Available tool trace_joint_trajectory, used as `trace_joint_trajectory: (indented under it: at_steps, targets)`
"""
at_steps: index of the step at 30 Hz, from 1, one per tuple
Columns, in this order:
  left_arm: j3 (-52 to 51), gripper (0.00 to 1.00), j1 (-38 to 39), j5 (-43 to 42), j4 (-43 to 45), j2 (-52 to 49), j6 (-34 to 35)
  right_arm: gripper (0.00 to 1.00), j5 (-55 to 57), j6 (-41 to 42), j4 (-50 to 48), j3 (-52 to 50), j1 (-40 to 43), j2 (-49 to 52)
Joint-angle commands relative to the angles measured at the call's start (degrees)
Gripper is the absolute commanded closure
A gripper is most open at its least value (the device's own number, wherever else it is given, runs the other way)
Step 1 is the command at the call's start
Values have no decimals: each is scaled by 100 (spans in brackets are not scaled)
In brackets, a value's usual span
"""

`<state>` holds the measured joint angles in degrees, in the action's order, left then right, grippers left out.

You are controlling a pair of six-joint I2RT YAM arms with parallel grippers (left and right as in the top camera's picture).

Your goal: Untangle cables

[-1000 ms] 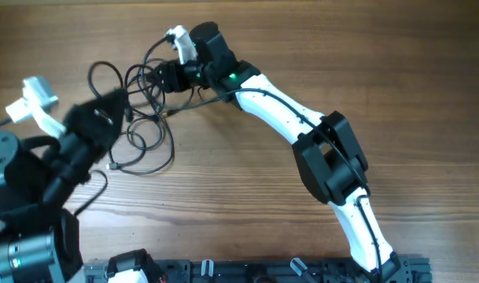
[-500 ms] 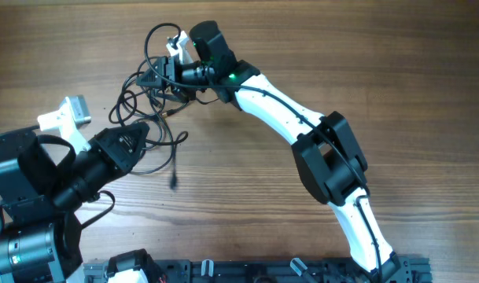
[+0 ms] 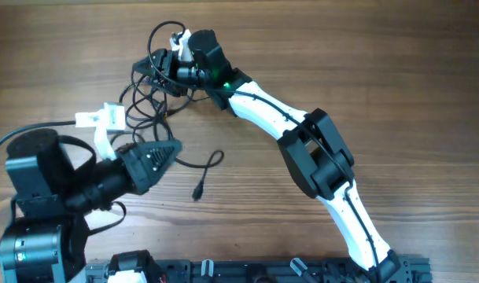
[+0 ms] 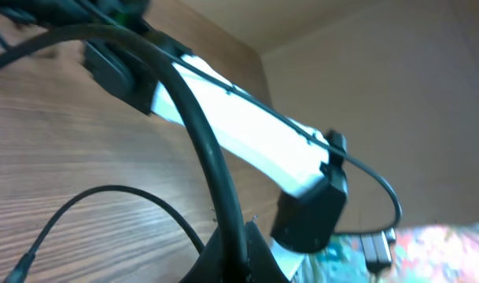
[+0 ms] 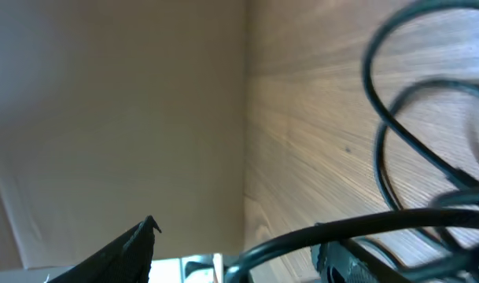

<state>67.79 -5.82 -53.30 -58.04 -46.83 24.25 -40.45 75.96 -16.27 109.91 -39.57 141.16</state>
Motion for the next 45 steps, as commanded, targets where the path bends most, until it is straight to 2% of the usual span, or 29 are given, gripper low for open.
trace_joint_trajectory:
  at_steps: [1,5,9,12,15,19,24,26,29,32,34,38,39,41,45]
  targets:
    - [48,96,374,-170,55,17,-155,35,168,262,-214,22,-92,42]
    - [48,96,522,-173,57,17,-153,44,210,83,-50,22,-236,42]
    - [48,96,546,-125,57,15,-153,59,219,-262,-85,22,-367,42]
    - [48,96,546,66,48,17,-153,87,-160,-608,-101,22,-365,37]
    - [48,96,546,498,44,15,-131,96,-809,-1005,-74,28,-173,-33]
    - [48,96,546,1261,46,15,-127,95,-1779,-999,-42,28,481,-354]
    - [48,96,546,2354,52,15,216,95,-2774,-1193,138,28,1427,-905]
    - [48,96,546,2605,57,15,289,95,-2909,-1663,824,28,1790,-1016]
    - [48,96,546,2787,269,15,365,96,-2400,-3049,2839,28,2229,-1036]
    - [48,96,546,2787,1056,15,367,95,-809,-4572,5136,26,2409,-1034]
    - [48,96,546,2791,1823,15,380,95,-260,-5064,5901,26,2406,-1036]
    - [48,96,437,3362,3370,-50,1303,96,415,-5213,6443,26,2422,-1034]
    - [48,96,286,3792,4063,-138,1902,96,446,-5351,6526,26,2459,-1034]
    - [57,96,42,3880,4787,-275,2347,96,498,-5357,6596,26,2490,-1034]
    - [664,96,-553,3729,5204,-728,2789,96,916,-5348,6736,20,2557,-1021]
